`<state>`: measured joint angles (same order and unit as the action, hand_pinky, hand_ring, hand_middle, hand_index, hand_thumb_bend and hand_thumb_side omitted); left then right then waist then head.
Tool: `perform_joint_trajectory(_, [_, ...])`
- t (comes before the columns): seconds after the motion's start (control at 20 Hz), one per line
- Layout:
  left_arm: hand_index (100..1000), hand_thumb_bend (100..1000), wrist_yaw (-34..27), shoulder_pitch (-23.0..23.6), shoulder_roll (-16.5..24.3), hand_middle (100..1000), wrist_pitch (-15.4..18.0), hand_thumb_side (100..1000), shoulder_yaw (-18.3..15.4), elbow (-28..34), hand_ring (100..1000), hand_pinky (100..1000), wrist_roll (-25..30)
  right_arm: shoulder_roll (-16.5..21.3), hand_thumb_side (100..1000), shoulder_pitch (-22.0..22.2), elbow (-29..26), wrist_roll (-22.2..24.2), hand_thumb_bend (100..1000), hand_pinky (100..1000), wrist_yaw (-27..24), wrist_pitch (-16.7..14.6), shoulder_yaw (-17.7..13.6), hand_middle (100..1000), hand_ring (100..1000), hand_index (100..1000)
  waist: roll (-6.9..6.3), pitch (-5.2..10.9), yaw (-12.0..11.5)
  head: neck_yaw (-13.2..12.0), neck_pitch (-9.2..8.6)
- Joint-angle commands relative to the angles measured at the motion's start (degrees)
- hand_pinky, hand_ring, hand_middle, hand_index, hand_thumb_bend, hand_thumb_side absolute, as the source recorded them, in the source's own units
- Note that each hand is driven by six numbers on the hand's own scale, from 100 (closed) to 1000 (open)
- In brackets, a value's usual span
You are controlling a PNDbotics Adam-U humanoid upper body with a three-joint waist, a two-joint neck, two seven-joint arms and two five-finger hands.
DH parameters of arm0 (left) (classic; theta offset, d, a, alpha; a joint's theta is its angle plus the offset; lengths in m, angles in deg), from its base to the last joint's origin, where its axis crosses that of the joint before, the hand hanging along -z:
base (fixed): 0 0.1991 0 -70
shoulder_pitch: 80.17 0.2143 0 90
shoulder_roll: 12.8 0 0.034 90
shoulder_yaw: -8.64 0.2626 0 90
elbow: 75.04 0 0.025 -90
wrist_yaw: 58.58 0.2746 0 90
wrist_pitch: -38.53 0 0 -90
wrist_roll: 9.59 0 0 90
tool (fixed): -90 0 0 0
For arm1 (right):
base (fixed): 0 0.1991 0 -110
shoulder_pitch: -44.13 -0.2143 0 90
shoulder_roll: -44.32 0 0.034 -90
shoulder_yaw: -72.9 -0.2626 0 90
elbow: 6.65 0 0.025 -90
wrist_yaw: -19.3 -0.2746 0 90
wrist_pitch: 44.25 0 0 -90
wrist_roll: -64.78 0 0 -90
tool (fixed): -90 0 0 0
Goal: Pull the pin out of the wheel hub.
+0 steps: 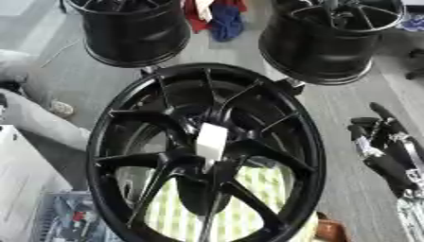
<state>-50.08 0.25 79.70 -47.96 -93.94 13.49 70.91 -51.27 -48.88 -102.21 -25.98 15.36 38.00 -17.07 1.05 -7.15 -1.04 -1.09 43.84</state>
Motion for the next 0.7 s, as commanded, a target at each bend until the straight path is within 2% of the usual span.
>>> perform_joint_trajectory(0.05, [744,246,-3.7,-1.0,-3.3,637,0.3,614,-0.3,5.1,599,476,-0.3,0.7,282,-0.6,-1.2,0.2,184,823,0.0,0.0,-0.1,700,763,979,-0.03,0.46,0.0,0.0,0.28])
perform_joint_trajectory(0.45, [745,248,-4.3,-1.4,-9.5,643,-0.4,629,0.9,7.6,606,480,2.6,0.6,281,-1.0,-1.4,0.2,187,823,-0.1,0.0,-0.2,701,763,979,0.12,0.27,0.3,0.2,0.28])
perform_joint_trajectory(0.7, [744,249,-4.3,-1.5,-11.3,643,-0.3,627,1.2,7.8,606,481,3.1,0.6,281,-1.0,-1.5,0.3,189,824,0.0,0.0,-0.2,701,763,980,0.07,0.25,0.0,0.3,0.28])
